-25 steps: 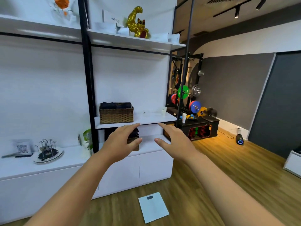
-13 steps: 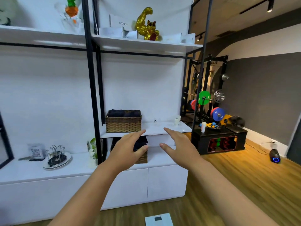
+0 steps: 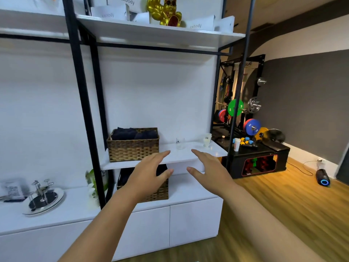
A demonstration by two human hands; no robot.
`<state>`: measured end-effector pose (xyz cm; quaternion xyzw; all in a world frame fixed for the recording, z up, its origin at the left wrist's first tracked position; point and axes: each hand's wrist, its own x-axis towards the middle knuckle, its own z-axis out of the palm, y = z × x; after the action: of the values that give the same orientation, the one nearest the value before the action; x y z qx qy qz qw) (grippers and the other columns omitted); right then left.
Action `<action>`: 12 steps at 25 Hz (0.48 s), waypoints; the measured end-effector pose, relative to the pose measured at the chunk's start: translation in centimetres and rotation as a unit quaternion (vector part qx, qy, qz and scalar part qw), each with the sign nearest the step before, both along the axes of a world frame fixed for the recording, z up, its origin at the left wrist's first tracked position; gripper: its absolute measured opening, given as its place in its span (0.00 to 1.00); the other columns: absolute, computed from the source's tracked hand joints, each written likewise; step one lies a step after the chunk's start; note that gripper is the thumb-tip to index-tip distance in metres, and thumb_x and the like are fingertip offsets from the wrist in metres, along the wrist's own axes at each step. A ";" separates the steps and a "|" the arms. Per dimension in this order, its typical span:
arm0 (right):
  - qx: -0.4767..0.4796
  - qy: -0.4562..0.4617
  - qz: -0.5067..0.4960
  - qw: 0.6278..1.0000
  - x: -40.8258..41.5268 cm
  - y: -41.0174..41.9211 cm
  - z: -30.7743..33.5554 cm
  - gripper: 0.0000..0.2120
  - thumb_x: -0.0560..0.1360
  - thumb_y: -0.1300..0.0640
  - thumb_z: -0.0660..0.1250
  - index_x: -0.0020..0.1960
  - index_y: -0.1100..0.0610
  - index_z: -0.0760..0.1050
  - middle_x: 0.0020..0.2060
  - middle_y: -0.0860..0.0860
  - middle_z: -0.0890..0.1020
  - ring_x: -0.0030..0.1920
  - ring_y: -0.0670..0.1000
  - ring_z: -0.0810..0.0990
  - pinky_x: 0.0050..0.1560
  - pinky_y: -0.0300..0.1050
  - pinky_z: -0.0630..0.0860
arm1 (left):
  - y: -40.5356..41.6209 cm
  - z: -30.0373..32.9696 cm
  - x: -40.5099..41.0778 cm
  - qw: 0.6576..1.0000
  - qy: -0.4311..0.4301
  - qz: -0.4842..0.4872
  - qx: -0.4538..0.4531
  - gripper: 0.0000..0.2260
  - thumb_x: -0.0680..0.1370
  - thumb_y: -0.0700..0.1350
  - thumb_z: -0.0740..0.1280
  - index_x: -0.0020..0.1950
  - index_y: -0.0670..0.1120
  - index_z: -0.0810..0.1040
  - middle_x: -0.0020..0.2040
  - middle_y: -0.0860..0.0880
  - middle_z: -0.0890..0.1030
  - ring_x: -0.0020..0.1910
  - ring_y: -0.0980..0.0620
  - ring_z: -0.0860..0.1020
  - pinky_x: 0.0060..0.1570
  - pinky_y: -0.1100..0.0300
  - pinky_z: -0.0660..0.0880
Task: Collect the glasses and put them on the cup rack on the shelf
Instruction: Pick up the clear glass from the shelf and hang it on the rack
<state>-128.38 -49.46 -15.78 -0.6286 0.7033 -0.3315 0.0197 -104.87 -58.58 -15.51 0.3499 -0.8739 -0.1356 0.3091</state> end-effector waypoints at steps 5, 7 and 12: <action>-0.018 -0.018 -0.025 0.999 -2.5 -9.8 0.6 0.33 0.81 0.36 0.65 0.83 0.41 0.59 0.80 0.45 0.67 0.80 0.51 0.61 0.76 0.51 0.62 | -10.4 0.7 -2.4 1.000 -0.005 -0.011 -0.016 0.28 0.82 0.62 0.64 0.81 0.60 0.63 0.78 0.59 0.69 0.74 0.56 0.68 0.68 0.62 0.63; -0.019 -0.026 -0.031 0.999 -3.6 -13.0 0.1 0.33 0.81 0.36 0.65 0.82 0.41 0.59 0.80 0.45 0.68 0.80 0.50 0.61 0.76 0.51 0.62 | -13.8 0.3 -3.6 1.000 -0.009 -0.014 -0.012 0.28 0.82 0.62 0.63 0.81 0.61 0.62 0.79 0.58 0.67 0.76 0.55 0.65 0.68 0.62 0.62; -0.009 -0.039 -0.040 0.998 -7.7 -20.4 -1.4 0.34 0.80 0.35 0.65 0.83 0.40 0.59 0.80 0.45 0.67 0.80 0.50 0.61 0.77 0.52 0.62 | -21.6 -1.2 -7.6 0.999 -0.010 -0.030 0.005 0.29 0.83 0.61 0.63 0.82 0.61 0.60 0.81 0.57 0.65 0.80 0.54 0.61 0.78 0.54 0.60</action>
<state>-136.12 -69.91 -17.19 -0.5862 0.7238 -0.3629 0.0283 -112.46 -80.13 -16.73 0.3267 -0.8862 -0.1456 0.2945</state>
